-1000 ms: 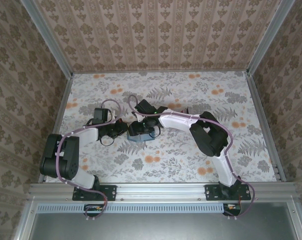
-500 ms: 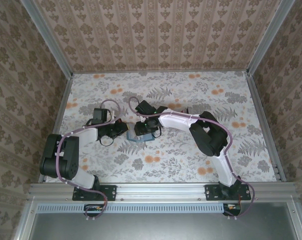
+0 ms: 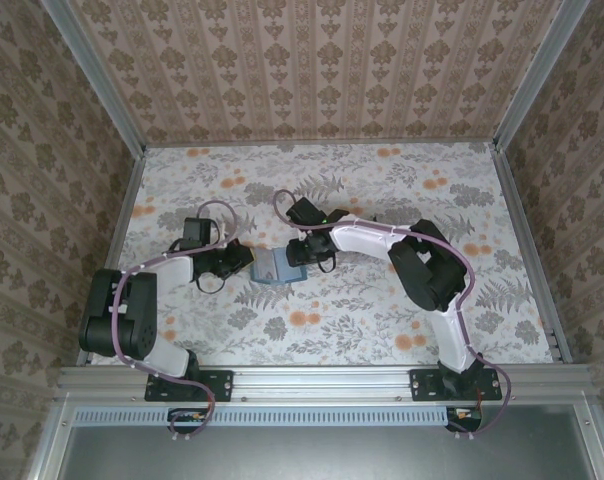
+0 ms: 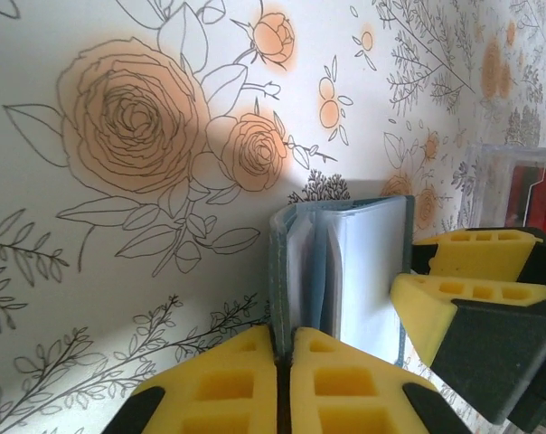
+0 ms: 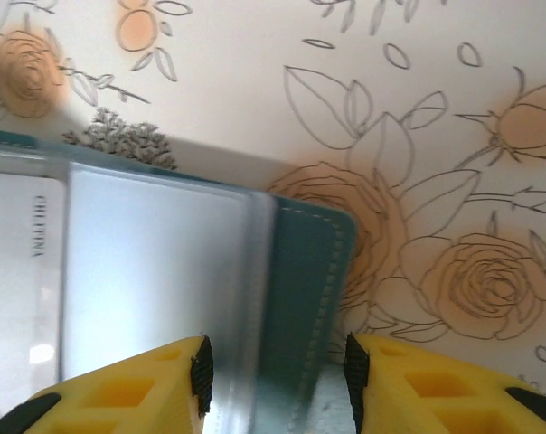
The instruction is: Put the credit cards into the card holder
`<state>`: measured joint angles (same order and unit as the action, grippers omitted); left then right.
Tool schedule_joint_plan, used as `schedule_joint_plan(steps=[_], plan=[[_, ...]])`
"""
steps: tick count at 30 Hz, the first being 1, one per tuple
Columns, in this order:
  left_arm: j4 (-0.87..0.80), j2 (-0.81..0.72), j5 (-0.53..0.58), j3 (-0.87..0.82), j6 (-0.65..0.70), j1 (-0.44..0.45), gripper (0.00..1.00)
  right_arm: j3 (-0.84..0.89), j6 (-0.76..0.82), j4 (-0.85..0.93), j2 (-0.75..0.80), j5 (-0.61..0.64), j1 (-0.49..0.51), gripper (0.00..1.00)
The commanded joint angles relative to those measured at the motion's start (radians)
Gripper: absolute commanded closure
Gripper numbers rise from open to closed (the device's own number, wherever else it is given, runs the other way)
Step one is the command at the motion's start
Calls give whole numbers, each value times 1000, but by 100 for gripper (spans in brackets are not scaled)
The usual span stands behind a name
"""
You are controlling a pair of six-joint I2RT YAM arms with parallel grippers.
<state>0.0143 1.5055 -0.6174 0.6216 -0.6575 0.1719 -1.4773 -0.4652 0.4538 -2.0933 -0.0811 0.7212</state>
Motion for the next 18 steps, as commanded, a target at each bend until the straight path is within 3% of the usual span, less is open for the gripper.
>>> schedule_joint_plan(steps=[1, 9, 15, 18], plan=[[-59, -31, 19, -7, 38, -12, 90, 18, 23, 35, 21, 27, -3, 53], [-124, -62, 51, 3, 64, -25, 70, 29, 27, 31, 18, 38, -3, 53], [-241, -125, 126, 39, 106, -43, 46, 34, 33, 34, 22, 41, -3, 53], [-310, -181, 184, 67, 124, -45, 43, 40, 33, 30, 32, 36, -4, 53]])
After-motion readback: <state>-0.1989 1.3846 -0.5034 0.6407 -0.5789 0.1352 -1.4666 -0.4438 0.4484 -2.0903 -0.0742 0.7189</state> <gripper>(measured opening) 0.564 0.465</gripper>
